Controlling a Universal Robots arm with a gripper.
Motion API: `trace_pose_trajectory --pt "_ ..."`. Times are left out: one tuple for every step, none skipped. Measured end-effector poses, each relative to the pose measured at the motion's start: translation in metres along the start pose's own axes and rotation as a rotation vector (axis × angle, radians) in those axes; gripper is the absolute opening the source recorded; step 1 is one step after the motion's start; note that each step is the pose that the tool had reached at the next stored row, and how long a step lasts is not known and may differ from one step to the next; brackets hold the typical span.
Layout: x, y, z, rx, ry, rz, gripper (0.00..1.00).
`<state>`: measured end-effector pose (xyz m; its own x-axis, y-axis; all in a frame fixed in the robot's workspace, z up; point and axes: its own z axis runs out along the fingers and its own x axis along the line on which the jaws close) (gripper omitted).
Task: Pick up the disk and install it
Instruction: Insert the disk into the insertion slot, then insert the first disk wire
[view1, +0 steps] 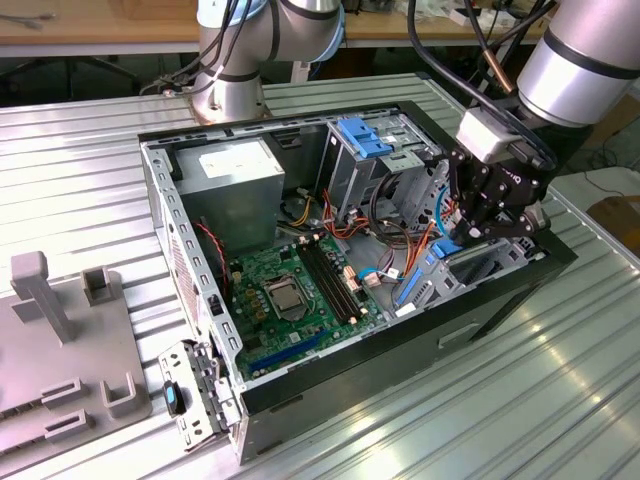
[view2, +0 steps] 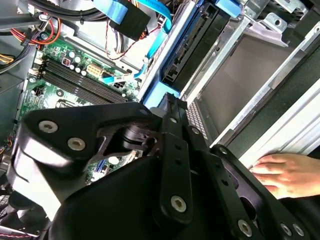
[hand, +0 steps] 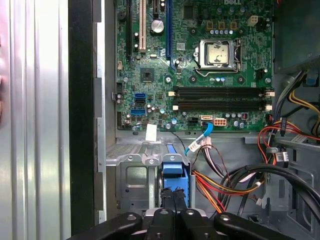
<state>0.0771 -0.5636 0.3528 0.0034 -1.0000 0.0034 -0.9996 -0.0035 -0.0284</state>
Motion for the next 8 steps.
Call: trace_pose_trajectory --pt "0.0000 -0.0001 0.0000 0.0000 -0.0001 0.000 0.11" --pt "0.0000 -0.0001 0.0000 0.0000 0.0000 0.000 0.11" --pt "0.0000 -0.0001 0.0000 0.0000 0.0000 0.000 0.11" --pt "0.0000 -0.0001 0.0000 0.0000 -0.0001 0.000 0.11" --pt "0.0000 -0.0002 0.0000 0.0000 0.0000 0.000 0.11" --pt "0.0000 -0.0005 0.0000 0.0000 0.0000 0.000 0.11" --pt "0.0000 -0.0007 0.0000 0.0000 0.0000 0.000 0.11" --pt "0.0000 -0.0007 0.0001 0.0000 -0.0001 0.000 0.11"
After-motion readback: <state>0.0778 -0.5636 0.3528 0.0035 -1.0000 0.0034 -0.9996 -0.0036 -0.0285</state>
